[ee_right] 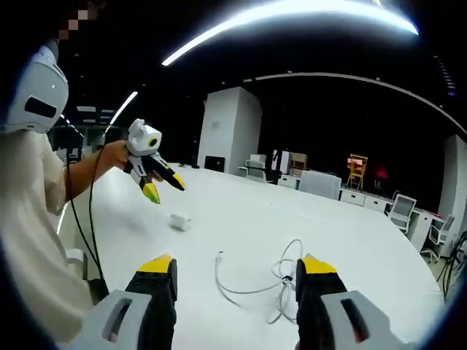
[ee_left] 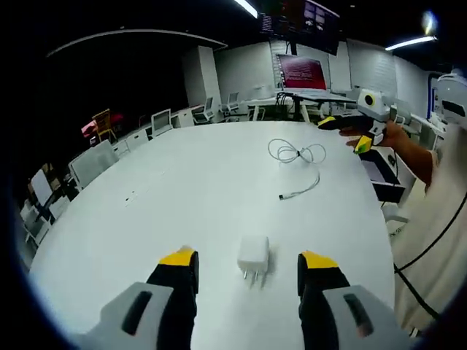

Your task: Plug the desk Type‑C cable into the charger adapter.

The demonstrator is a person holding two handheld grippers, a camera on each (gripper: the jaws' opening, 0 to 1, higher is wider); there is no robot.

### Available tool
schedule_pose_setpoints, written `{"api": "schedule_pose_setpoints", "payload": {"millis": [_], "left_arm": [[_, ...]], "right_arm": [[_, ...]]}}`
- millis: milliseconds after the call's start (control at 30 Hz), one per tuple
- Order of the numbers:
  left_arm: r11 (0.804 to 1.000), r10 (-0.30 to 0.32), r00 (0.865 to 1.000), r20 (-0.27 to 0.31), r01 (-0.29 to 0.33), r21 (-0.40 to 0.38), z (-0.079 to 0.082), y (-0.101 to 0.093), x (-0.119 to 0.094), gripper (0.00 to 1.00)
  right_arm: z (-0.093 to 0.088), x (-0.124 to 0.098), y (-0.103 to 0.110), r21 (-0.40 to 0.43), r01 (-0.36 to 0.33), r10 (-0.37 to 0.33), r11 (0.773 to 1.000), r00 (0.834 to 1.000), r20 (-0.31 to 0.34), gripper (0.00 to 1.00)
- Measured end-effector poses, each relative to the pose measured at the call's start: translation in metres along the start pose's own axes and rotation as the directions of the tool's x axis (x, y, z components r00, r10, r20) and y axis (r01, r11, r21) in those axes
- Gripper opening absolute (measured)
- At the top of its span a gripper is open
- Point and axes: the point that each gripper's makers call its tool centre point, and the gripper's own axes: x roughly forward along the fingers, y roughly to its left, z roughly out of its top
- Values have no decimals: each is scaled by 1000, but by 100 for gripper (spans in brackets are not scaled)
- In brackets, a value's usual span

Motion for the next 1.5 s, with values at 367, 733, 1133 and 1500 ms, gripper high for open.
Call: {"api": "schedule_pose_setpoints", "payload": {"millis": [367, 733, 1133, 1500], "left_arm": [[999, -32, 995, -97, 33, 9, -10, 4, 17, 55], [997, -78, 979, -188, 79, 2, -30, 0, 45, 53], [995, -99, 969, -228, 103, 4, -35, 1, 62, 39], [989, -148, 962, -229, 150, -9, -37, -10, 69, 29]], "right_arm": [[-9, -3, 1, -4, -1, 1, 1000, 1000, -24, 66], [-16, -6, -4, 7, 10, -10, 1000, 1000, -28, 66], [-20, -10, -9, 11, 33, -33, 999, 999, -33, 66], [-14, -12, -6, 1, 42, -42, 999, 999, -19, 65]]}}
